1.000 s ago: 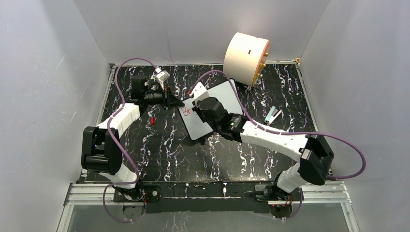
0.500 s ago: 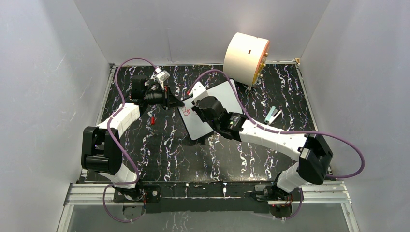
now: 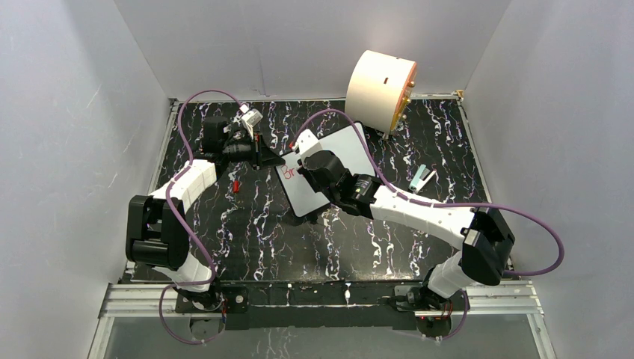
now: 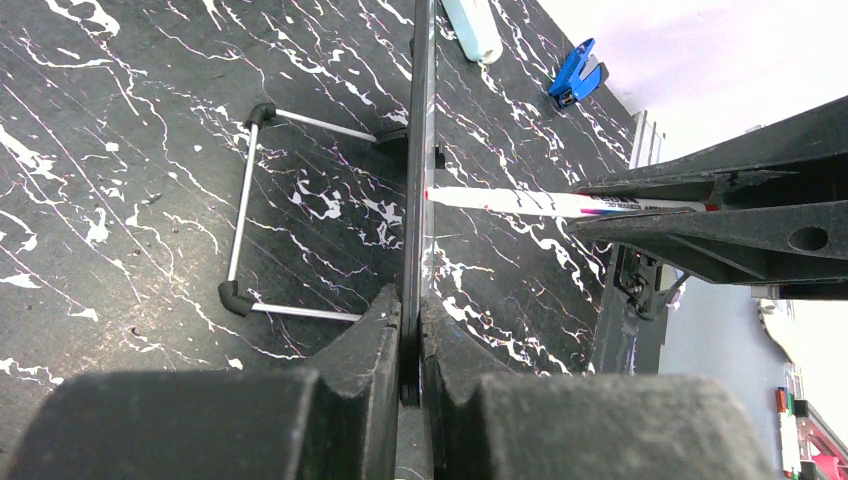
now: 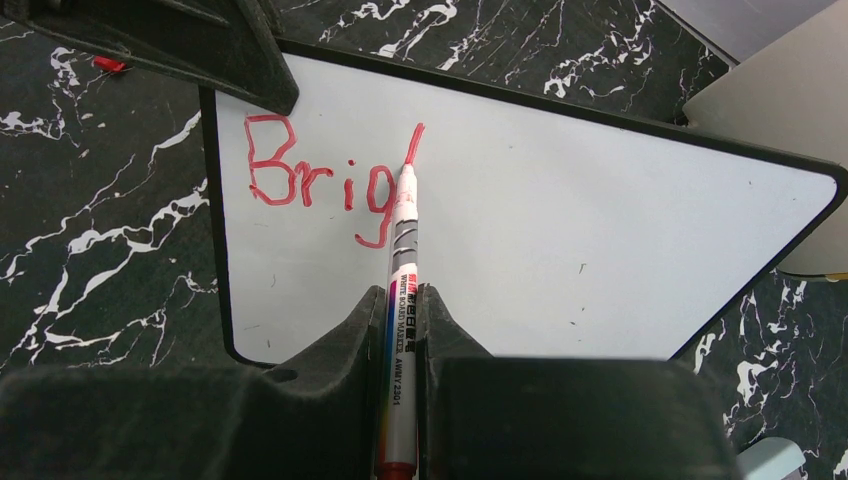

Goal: Write a sentence on the whiteboard

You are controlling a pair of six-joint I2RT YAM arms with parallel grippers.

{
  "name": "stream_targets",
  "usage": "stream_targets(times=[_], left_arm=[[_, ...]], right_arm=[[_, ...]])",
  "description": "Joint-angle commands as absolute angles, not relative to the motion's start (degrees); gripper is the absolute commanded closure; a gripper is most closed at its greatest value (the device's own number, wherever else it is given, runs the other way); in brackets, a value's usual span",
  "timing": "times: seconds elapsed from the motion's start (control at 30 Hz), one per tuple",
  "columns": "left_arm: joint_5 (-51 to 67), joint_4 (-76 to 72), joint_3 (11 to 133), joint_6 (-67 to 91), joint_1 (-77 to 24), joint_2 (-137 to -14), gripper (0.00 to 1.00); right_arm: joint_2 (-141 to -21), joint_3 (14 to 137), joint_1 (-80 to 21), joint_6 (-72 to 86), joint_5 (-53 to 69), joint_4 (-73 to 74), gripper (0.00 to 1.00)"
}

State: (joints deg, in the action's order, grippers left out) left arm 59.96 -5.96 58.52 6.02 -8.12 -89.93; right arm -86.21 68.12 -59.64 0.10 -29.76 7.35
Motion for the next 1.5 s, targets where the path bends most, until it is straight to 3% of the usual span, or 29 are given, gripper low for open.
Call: stream_targets(times=[0.0,1.47], left_arm=[[58.70,-1.96,58.34,4.36,-9.14,-91.35,1.00],[58.71,-1.76,58.29,4.31,-9.14,-91.46,1.00]], right_arm=[[-85.27,68.25,-59.26,1.62,-29.59,8.26,1.00],[-83.21,65.92,-59.30,1.27,-30.99,2.43,1.00]])
